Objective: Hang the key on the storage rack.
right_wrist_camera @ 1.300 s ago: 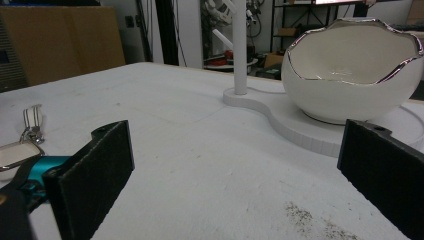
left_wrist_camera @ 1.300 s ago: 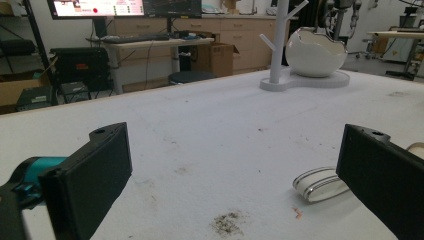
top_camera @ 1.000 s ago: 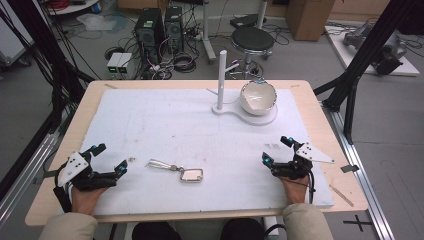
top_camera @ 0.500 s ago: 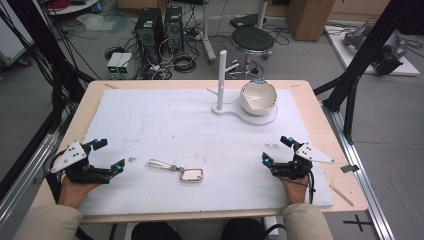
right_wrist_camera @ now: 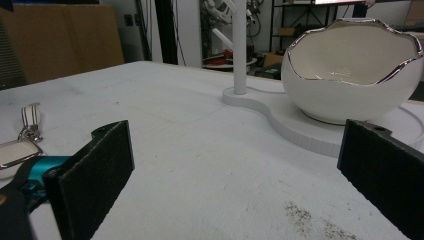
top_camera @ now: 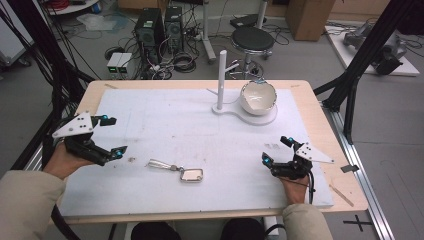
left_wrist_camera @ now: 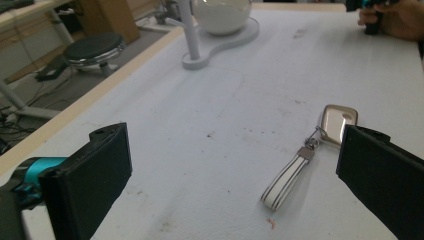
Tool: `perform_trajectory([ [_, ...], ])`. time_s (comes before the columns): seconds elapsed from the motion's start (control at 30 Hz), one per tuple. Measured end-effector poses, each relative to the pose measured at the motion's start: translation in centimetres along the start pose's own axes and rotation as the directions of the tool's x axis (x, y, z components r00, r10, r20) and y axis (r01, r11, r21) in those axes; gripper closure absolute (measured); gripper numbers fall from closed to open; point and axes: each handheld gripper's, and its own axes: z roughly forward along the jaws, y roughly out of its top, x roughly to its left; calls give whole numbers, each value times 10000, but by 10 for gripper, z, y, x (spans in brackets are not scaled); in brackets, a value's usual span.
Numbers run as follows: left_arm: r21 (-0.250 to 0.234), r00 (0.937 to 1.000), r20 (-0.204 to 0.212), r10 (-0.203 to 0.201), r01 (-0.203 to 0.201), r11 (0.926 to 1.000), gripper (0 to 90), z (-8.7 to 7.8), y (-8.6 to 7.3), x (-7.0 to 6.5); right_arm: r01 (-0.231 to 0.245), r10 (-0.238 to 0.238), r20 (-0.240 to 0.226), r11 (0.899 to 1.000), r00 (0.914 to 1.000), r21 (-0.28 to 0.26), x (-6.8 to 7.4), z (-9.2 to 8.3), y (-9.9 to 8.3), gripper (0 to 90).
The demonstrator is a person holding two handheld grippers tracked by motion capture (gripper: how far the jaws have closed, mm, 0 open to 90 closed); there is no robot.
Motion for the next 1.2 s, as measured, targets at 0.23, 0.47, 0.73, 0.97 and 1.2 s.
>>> perform_trajectory([
  [0.23,956,9933,920,698,-786,9923,17,24,17,4,-76,76,8,10000,10000,44,1,0,0,6],
  [0.47,2086,9682,2302,984,-1478,9668,17,58,20,-1,-32,32,5,10000,10000,-5,0,0,0,6],
  [0.73,2959,9510,2894,1092,-1974,9346,17,80,12,-5,-28,28,-6,10000,10000,0,0,0,0,6],
  [0.97,3487,9303,3445,1259,-2513,9029,18,98,6,-15,-45,45,-6,10000,10000,-15,0,0,0,6],
  [1.2,4278,9199,3741,1177,-2838,8582,24,113,-3,-21,-24,24,1,10000,10000,-17,0,0,0,6],
])
